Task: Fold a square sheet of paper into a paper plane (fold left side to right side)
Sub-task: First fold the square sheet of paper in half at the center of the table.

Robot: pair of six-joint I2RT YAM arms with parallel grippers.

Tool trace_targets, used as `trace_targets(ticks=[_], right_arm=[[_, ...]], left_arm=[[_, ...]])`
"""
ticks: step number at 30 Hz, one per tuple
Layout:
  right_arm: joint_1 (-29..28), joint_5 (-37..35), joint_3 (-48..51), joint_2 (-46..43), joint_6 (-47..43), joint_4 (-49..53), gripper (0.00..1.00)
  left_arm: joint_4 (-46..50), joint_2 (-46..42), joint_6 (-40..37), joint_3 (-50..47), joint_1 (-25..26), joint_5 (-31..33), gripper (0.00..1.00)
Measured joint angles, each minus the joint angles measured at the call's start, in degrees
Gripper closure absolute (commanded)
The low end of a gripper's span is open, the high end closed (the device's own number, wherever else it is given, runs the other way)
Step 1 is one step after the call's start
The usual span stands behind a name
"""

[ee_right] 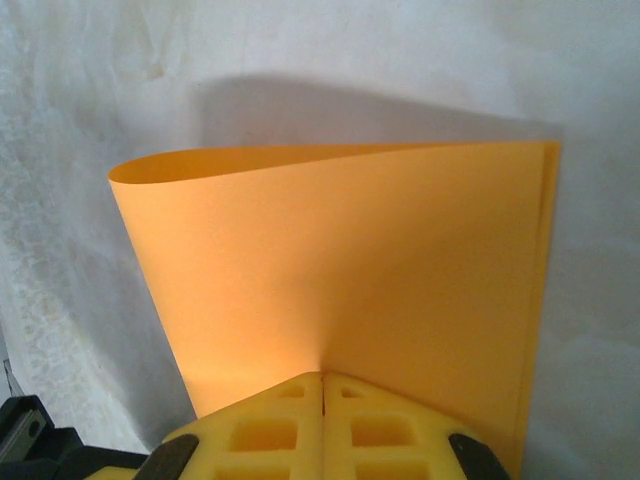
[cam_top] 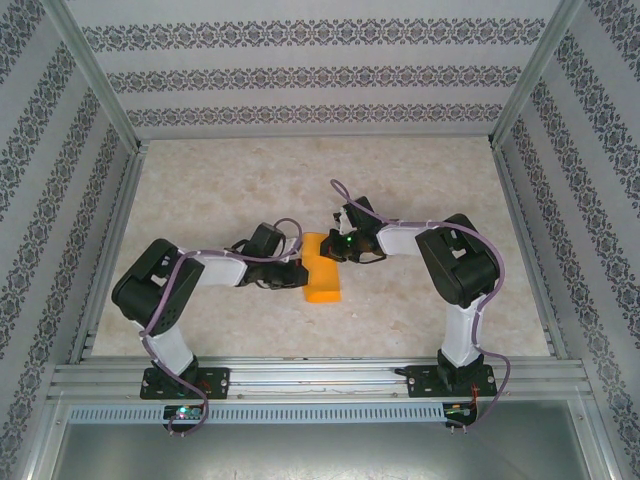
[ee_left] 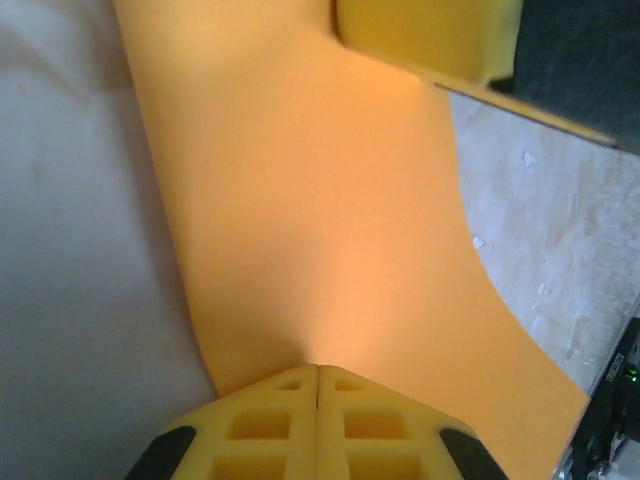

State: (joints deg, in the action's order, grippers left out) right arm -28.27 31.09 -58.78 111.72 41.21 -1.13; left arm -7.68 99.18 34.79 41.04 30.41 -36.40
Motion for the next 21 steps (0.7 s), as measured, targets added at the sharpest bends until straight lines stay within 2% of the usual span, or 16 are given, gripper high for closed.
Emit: trace_targets(ticks=[11, 16, 21], right_arm=[[0.02, 0.07, -0.09, 0.02, -0.09, 0.11, 1.00], [0.00, 0.07, -0.09, 0.02, -0.68, 0.11, 1.00], [0.00, 0.07, -0.09, 0.02, -0.70, 0.13, 1.00]], left_arm=[[-0.02, -5.51, 1.75, -5.90, 0.81, 0.66, 0.97], [4.52, -7.30, 2.14, -5.70, 1.03, 0.85, 0.97], [7.28, -7.15, 2.12, -1.11, 0.92, 0.81, 0.97]])
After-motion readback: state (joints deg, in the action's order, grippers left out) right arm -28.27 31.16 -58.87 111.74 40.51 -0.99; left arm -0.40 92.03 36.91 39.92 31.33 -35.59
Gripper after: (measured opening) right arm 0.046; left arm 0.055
